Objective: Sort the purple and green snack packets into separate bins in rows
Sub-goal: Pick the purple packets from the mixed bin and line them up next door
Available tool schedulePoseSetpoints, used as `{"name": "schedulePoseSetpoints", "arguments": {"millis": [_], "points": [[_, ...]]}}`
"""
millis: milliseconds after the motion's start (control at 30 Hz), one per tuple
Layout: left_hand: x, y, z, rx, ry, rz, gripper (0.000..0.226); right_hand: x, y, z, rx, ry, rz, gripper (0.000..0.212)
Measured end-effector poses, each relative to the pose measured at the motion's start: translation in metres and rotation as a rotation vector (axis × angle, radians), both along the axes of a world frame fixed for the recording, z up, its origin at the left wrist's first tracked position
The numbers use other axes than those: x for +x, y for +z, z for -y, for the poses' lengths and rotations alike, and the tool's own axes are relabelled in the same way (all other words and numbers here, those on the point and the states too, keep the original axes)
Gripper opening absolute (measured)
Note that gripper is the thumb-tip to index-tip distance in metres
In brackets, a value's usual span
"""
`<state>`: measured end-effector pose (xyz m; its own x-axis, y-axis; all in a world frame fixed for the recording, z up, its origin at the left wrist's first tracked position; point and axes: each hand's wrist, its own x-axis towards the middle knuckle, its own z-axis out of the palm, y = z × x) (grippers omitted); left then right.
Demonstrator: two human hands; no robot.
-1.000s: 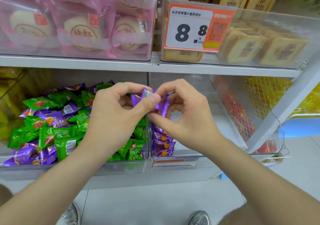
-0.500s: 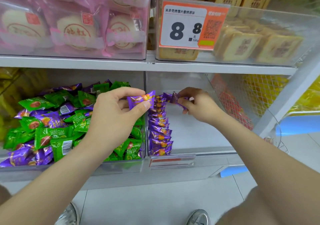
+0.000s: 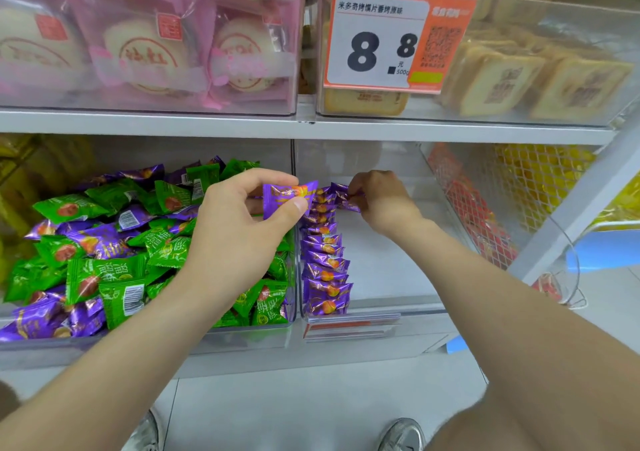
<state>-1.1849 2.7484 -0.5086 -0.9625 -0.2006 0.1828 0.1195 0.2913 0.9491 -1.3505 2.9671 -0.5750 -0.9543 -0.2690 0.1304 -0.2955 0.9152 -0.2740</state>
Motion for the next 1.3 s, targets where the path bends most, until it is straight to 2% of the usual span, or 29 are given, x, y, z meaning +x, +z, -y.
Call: {"name": "schedulePoseSetpoints", "arguments": {"millis": [200,267,333,367,433,467,500,600,733,833,900,1100,1300], "points": [[0.001,0.001,0.001,0.036,-0.028,0.004,0.026,-0.001,-0.003,-0.004,0.003,-0.006,-0.012,0.030],[0.002,0.003,0.002,0.052,-0.035,-0.003,0.027,0.009,0.008,-0.002,-0.057,-0.046,-0.048,0.027],[0.003,0.005,0.003,0.052,-0.046,-0.022,0.024,0.027,0.027,0.005,-0.277,-0.085,-0.099,0.024],[0.004,0.006,0.003,0.034,-0.055,-0.029,0.022,0.041,0.040,0.010,-0.466,-0.072,-0.067,0.024],[0.005,0.009,0.004,-0.008,-0.084,-0.040,0.020,0.075,0.064,0.019,-0.854,0.062,0.161,0.026],[0.006,0.011,0.004,-0.008,-0.103,-0.049,0.021,0.091,0.074,0.020,-0.968,0.179,0.297,0.026],[0.007,0.013,0.003,0.003,-0.123,-0.059,0.022,0.106,0.081,0.020,-0.997,0.294,0.392,0.025],[0.008,0.014,0.002,-0.046,-0.153,-0.118,0.025,0.123,0.089,0.011,-0.977,0.421,0.502,0.031],[0.006,0.006,0.002,-0.180,-0.041,-0.118,0.034,0.092,0.076,-0.016,-0.968,0.240,0.399,0.024],[0.004,0.000,0.003,-0.253,-0.012,-0.023,0.034,0.063,0.050,-0.037,-0.615,0.031,0.148,0.018],[0.004,-0.002,0.001,-0.245,-0.023,0.023,0.030,0.048,0.032,-0.045,-0.409,-0.042,0.079,0.019],[0.001,-0.003,-0.002,-0.275,-0.053,0.071,0.016,0.026,0.007,-0.027,-0.196,-0.014,0.013,0.026],[0.002,-0.004,-0.002,-0.271,-0.064,0.073,0.014,0.015,-0.009,-0.017,-0.103,0.033,-0.033,0.024]]}}
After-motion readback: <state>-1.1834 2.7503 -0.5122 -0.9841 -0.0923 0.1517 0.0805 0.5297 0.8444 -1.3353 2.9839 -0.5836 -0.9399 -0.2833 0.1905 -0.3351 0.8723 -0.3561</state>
